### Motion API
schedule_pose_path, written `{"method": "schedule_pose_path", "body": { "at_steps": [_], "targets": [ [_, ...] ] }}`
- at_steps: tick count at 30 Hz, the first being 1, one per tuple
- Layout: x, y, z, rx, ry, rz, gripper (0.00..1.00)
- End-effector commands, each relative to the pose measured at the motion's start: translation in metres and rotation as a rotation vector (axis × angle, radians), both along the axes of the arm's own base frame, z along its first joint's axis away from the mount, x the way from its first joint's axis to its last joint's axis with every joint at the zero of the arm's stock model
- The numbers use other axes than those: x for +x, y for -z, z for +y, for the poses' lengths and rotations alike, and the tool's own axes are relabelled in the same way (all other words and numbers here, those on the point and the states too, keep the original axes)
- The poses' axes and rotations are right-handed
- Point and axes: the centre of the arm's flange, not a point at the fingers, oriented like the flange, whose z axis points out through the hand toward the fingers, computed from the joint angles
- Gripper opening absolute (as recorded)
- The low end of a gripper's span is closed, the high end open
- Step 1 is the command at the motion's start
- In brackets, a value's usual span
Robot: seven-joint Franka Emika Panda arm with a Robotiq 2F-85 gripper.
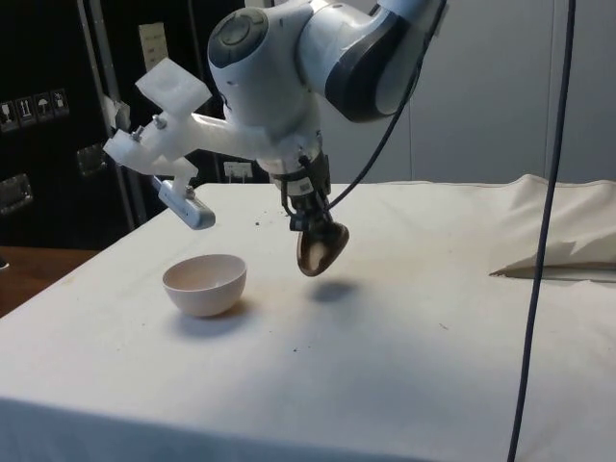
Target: Pour the coffee beans from the cup into the bowl.
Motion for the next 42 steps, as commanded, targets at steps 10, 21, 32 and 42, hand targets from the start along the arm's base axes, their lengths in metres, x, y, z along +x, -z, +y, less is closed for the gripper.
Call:
{"method": "schedule_pose_path", "body": {
  "at_steps": [10, 21, 32, 42],
  "targets": [
    [0.002, 0.002, -0.003, 0.077, 0.021, -0.030, 0.00],
    [0.004, 0.004, -0.009, 0.139, 0.033, -0.067, 0.00],
    [0.005, 0.008, -0.019, 0.205, 0.040, -0.107, 0.00],
    [-0.003, 0.016, -0.031, 0.233, 0.048, -0.117, 0.00]
  ]
}}
